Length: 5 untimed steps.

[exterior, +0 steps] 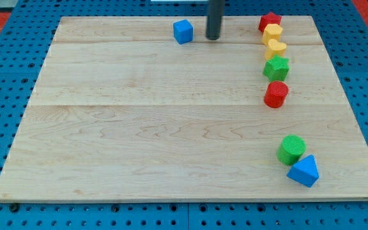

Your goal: Slide the red circle below the blue cube

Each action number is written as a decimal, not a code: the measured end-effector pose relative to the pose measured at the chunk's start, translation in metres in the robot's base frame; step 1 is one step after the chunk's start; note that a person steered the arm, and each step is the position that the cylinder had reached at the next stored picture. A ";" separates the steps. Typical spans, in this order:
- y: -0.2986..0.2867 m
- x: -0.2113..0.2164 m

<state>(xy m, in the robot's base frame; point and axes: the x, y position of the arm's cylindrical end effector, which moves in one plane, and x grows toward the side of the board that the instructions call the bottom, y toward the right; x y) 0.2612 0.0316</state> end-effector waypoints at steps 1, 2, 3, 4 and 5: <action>-0.035 0.005; -0.046 0.000; 0.031 0.046; 0.123 0.129; 0.138 0.167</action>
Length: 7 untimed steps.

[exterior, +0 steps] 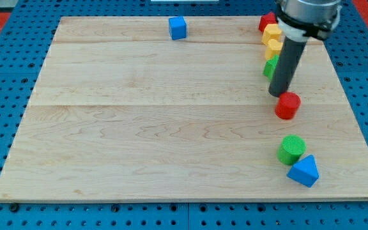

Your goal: Slide the red circle below the blue cube

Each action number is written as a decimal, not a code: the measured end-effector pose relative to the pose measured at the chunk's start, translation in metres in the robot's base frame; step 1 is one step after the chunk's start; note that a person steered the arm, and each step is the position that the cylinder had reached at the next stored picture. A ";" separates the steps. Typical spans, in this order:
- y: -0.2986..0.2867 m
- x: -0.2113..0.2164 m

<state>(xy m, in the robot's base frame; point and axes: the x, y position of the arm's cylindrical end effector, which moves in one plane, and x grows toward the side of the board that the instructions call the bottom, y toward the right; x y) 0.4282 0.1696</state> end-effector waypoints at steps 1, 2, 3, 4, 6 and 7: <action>0.049 -0.020; 0.137 -0.001; 0.078 0.051; 0.041 0.062; -0.071 -0.050; -0.100 -0.117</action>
<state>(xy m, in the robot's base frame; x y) 0.3107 0.0700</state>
